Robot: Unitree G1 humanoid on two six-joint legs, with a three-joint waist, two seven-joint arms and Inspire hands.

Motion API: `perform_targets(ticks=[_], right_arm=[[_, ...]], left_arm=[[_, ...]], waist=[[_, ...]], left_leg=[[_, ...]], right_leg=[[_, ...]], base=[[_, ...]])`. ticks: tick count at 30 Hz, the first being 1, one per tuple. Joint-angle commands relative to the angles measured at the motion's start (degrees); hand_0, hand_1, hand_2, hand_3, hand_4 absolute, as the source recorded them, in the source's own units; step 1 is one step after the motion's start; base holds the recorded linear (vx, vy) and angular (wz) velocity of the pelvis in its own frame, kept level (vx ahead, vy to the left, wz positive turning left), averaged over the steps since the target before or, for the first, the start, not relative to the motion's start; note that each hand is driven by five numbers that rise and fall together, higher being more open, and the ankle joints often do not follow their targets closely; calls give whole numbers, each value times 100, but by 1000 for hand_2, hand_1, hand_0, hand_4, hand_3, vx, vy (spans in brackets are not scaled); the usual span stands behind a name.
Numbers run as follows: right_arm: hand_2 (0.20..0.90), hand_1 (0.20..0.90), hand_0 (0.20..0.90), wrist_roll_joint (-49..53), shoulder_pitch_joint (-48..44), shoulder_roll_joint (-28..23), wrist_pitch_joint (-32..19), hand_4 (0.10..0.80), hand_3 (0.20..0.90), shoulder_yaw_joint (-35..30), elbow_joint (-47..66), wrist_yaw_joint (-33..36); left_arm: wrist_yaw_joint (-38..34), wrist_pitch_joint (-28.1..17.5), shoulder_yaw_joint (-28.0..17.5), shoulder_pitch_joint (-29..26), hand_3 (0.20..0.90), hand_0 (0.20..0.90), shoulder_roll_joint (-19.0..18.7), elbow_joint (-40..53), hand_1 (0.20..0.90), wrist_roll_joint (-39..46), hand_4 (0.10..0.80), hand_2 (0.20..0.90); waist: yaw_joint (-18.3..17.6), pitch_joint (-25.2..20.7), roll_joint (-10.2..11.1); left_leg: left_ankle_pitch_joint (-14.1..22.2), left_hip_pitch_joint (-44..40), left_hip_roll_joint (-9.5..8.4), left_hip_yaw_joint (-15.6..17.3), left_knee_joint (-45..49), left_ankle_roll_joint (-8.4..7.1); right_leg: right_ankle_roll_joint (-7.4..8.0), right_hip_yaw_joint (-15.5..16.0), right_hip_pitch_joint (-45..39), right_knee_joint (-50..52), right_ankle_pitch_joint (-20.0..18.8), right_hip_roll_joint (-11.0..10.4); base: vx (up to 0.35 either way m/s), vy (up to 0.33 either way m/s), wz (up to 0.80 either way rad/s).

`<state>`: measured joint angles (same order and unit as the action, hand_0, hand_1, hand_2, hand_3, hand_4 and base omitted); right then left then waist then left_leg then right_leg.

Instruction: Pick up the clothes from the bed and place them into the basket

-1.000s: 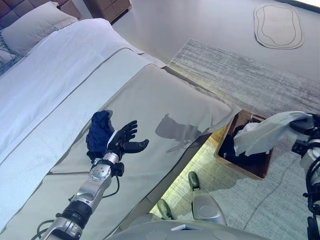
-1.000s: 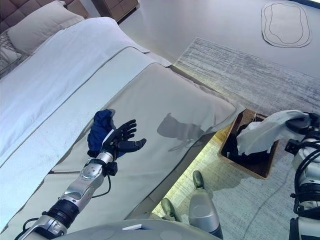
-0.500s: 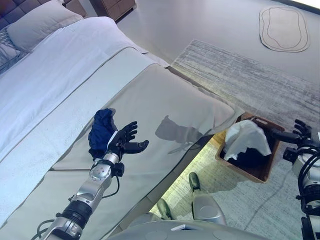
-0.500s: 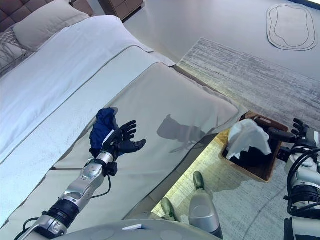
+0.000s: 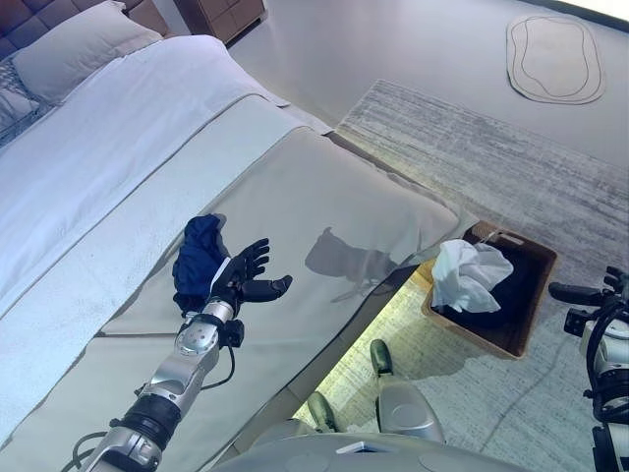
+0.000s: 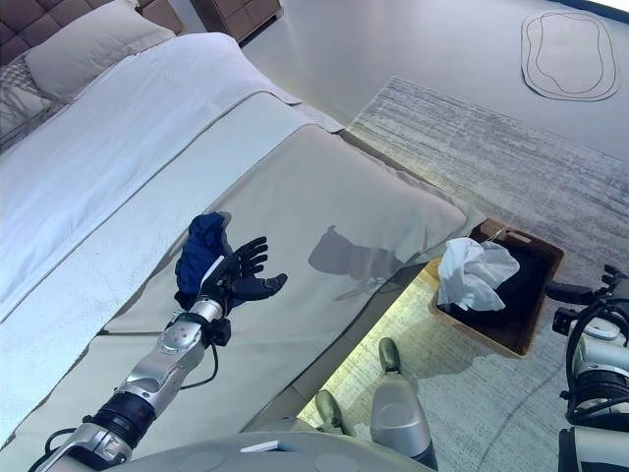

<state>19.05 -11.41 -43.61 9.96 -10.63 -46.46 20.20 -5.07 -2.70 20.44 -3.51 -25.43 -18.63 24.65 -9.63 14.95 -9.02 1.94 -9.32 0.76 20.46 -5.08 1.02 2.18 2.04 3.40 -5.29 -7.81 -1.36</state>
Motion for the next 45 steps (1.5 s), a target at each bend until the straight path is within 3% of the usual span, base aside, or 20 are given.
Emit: perform_targets(ticks=[1,9,20,21,26,30,33,36,38,41,43,45], right_arm=[[900,900,900,-341,-361,-376,-521,800,900,122,258,82],[900,900,900,-498,-902,-192,-740,800,900,635,1455,39],[900,900,900,-1753,-2330,73,-759,800,900,1845,2380,18],[900,900,900,-1760,-2427,85,-751,800,900,1950,2356,38],[900,900,900,-1766,-2799,96,-533,800,900,2277,2314,179],[900,900,900,-1349,-3106,361,-349,800,900,2506,2070,-2],[900,900,900,-1459,-3172,473,-285,800,900,2577,1914,21],[900,900,900,-1406,-3066,490,-307,800,900,2524,1842,-33],[900,900,900,-1462,-3132,446,-269,800,900,2580,1780,-61],[900,900,900,-1584,-3640,224,-153,800,900,2718,1596,114],[900,900,900,-1610,-3776,148,-117,800,900,2759,1513,90],[900,900,900,-1535,-4400,-28,-112,800,900,2993,1174,4]], left_arm=[[-195,-472,-42,-197,900,900,-157,449,900,-92,800,900],[-342,-389,-152,-190,900,900,-17,401,900,-119,800,900],[-584,-411,-527,23,900,900,75,121,900,-114,800,900],[-578,-418,-553,32,900,900,79,118,900,-123,800,900],[-233,-411,-706,-41,900,900,63,90,900,-250,800,900],[-145,-355,-781,124,900,900,4,239,900,-246,800,900],[117,-293,-816,246,900,900,-140,450,900,-156,800,900],[192,-266,-791,290,900,900,-288,466,900,-167,800,900],[172,-282,-737,183,900,900,-348,363,900,-140,800,900],[171,-459,-553,-431,900,900,-379,331,900,-144,800,900],[158,-487,-501,-534,900,900,-362,330,900,-169,800,900],[43,-610,-336,-832,900,900,-318,306,900,-71,800,900]], waist=[[142,-492,415],[531,-444,580],[1286,-365,704],[1354,-358,707],[1541,-257,748],[1802,-242,768],[1945,-229,723],[1942,-94,625],[1847,105,637],[1673,547,679],[1654,616,687],[1788,935,620]], left_leg=[[233,285,142,-461,399,-224],[192,399,93,-838,537,-263],[-149,649,-97,-1656,144,-285],[-189,670,-99,-1673,98,-291],[-283,760,-6,-1081,131,-324],[-200,717,-111,-1176,195,-171],[-171,705,-151,-1265,257,-19],[-98,786,-184,-1529,482,110],[-39,792,-235,-1772,596,84],[156,1290,-398,-2072,1121,97],[178,1527,-431,-2122,1339,96],[102,2055,-405,-2018,1638,27]], right_leg=[[194,72,-420,201,499,-94],[96,423,-555,348,659,-172],[22,961,-667,215,704,-284],[21,1009,-672,201,702,-288],[59,1668,-733,241,686,-514],[177,1864,-793,495,725,-771],[175,1876,-664,1352,992,-899],[199,1629,-4,2769,759,-1044],[208,1310,317,2728,760,-888],[161,857,726,2036,830,-634],[126,771,783,1972,852,-594],[28,1017,948,2202,1074,-563]], base=[[0,0,0],[-28,5,10],[-23,20,48],[-14,71,51],[-23,123,63],[116,205,52],[153,168,25],[161,141,27],[109,-35,48],[-122,-140,79],[-175,-127,105],[-241,-97,81]])
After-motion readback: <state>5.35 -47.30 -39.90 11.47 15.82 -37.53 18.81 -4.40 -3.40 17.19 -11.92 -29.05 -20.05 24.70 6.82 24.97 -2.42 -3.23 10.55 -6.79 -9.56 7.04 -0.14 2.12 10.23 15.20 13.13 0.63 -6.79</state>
